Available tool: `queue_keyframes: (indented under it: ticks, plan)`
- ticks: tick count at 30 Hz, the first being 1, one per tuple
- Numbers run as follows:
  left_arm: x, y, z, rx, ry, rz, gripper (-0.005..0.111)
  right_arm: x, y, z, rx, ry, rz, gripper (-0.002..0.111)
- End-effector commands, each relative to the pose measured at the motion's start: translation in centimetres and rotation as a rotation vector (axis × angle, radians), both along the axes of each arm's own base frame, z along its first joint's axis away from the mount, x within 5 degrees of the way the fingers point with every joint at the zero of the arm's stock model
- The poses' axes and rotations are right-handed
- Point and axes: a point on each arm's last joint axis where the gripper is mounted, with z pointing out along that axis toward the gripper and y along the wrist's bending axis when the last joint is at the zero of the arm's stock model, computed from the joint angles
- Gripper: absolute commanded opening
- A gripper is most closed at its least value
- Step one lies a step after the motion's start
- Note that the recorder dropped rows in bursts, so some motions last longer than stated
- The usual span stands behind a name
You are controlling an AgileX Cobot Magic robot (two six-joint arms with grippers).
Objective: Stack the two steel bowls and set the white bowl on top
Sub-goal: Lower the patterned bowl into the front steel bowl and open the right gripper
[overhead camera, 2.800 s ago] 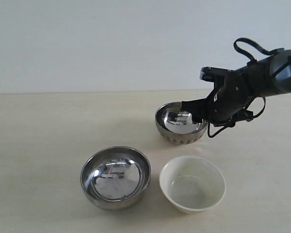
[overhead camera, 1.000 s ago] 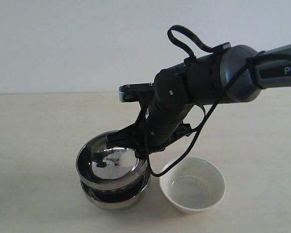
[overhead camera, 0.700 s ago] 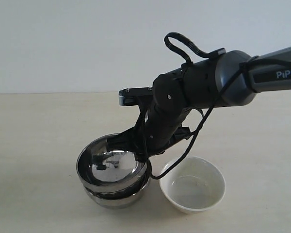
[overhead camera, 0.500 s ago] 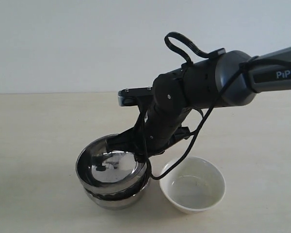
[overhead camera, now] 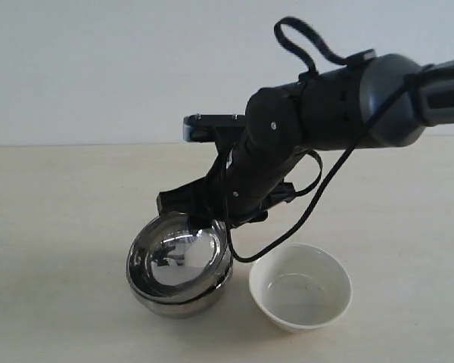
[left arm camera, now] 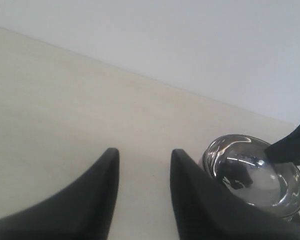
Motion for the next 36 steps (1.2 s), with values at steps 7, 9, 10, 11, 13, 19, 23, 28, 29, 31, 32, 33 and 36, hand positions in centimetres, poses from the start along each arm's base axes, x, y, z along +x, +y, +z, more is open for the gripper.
queue_keyframes:
  ticks: [7, 9, 10, 11, 13, 19, 23, 28, 29, 31, 32, 33, 36]
  plan:
    - [0.0, 0.0, -0.1, -0.002, -0.002, 0.003, 0.032, -1.0, -1.3, 2.8, -0.067, -0.027, 0.046, 0.005]
    - [0.0, 0.0, -0.1, -0.002, -0.002, 0.003, 0.032, -0.9, -1.4, 1.9, -0.104, -0.003, 0.052, 0.0]
    - [0.0, 0.0, -0.1, -0.002, -0.002, 0.003, 0.032, -0.9, -1.4, 1.6, -0.113, 0.005, 0.054, 0.0]
    - [0.0, 0.0, -0.1, -0.002, -0.002, 0.003, 0.032, -0.8, -1.4, 1.2, -0.123, 0.01, 0.056, 0.0]
    - [0.0, 0.0, -0.1, -0.002, -0.002, 0.003, 0.032, -0.5, -1.3, 0.3, -0.146, 0.015, 0.051, 0.0]
    - [0.0, 0.0, -0.1, -0.002, -0.002, 0.003, 0.032, -0.4, -1.1, -0.8, -0.155, 0.037, 0.046, 0.0]
    - [0.0, 0.0, -0.1, -0.002, -0.002, 0.003, 0.032, -0.3, -1.0, -0.9, -0.156, 0.039, 0.047, 0.0]
    - [0.0, 0.0, -0.1, -0.002, -0.002, 0.003, 0.032, -0.2, -0.9, -1.8, -0.171, 0.056, 0.048, 0.0]
    - [0.0, 0.0, -0.1, -0.002, -0.002, 0.003, 0.032, -0.2, -0.9, -1.8, -0.171, 0.056, 0.048, 0.0]
    - [0.0, 0.0, -0.1, -0.002, -0.002, 0.003, 0.032, -0.2, -0.9, -1.6, -0.164, 0.049, 0.047, 0.0]
    - [0.0, 0.0, -0.1, -0.002, -0.002, 0.003, 0.032, -0.2, -0.9, -1.4, -0.156, 0.04, 0.045, 0.0]
    - [0.0, 0.0, -0.1, -0.002, -0.002, 0.003, 0.032, -0.2, -0.9, -1.3, -0.153, 0.037, 0.044, 0.0]
    - [0.0, 0.0, -0.1, -0.002, -0.002, 0.003, 0.032, -0.2, -0.9, -0.7, -0.138, 0.022, 0.042, 0.0]
